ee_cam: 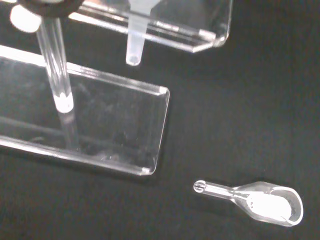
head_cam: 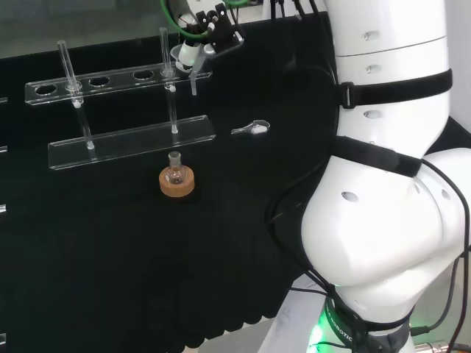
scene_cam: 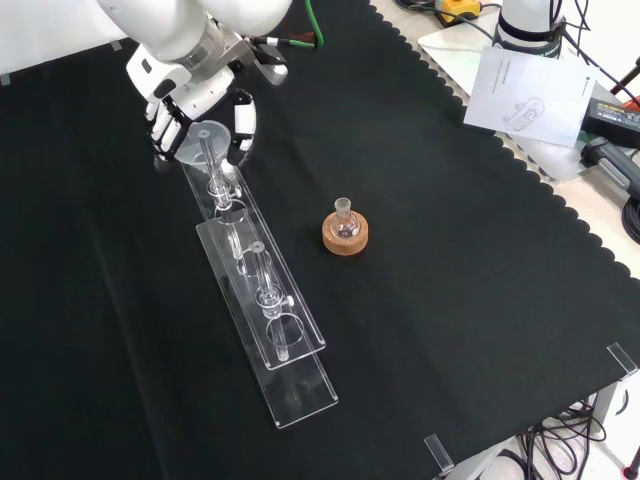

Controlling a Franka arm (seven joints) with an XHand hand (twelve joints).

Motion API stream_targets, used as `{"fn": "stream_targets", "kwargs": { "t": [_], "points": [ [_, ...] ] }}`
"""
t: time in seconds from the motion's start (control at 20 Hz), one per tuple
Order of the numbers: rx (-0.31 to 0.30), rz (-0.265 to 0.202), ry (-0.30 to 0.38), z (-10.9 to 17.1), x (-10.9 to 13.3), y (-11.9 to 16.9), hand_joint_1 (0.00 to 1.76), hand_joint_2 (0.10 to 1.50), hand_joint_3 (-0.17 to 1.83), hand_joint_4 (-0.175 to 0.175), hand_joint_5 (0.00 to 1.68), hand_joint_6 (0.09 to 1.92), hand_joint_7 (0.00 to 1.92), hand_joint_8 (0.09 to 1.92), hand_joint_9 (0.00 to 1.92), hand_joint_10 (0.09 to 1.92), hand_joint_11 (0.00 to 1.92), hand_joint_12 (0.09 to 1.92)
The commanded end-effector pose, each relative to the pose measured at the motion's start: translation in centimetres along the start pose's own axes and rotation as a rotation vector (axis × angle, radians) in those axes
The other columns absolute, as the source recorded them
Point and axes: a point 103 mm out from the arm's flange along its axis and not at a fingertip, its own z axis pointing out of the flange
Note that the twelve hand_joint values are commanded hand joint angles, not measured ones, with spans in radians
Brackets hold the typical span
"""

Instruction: Pick up the funnel from the transparent funnel stand.

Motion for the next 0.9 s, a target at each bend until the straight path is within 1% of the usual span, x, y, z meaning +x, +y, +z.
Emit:
{"fn": "stream_targets", "kwargs": {
  "t": [0.05, 0.2, 0.3, 0.4, 0.65, 0.7, 0.9],
  "points": [
    [-0.138, 0.033, -0.049, -1.8, -0.1, -1.2, 0.78, 0.75, 0.48, -0.036, 0.62, 0.13, 0.53, 0.73, 0.84, 0.58, 0.56, 1.3],
    [-0.178, 0.041, -0.063, -3.1, -0.2, -2.4, 0.82, 0.75, 0.51, -0.041, 0.68, 0.27, 0.61, 0.72, 0.94, 0.54, 0.62, 1.26],
    [-0.197, 0.048, -0.069, -4.2, -0.2, -3.6, 0.84, 0.75, 0.53, -0.043, 0.66, 0.43, 0.66, 0.72, 1.0, 0.54, 0.64, 1.25],
    [-0.21, 0.054, -0.067, -5.0, -0.2, -4.7, 0.84, 0.75, 0.54, -0.043, 0.66, 0.51, 0.68, 0.73, 1.03, 0.54, 0.65, 1.24],
    [-0.244, 0.083, -0.068, -6.6, -0.1, -8.6, 0.85, 0.75, 0.55, -0.043, 0.65, 0.6, 0.69, 0.74, 1.05, 0.56, 0.66, 1.24],
    [-0.248, 0.095, -0.067, -6.8, 0.0, -10.0, 0.85, 0.75, 0.55, -0.043, 0.65, 0.6, 0.69, 0.74, 1.05, 0.56, 0.66, 1.24],
    [-0.257, 0.117, -0.064, -6.7, 0.6, -13.3, 0.85, 0.75, 0.56, -0.042, 0.64, 0.64, 0.69, 0.75, 1.05, 0.57, 0.67, 1.24]
  ]
}}
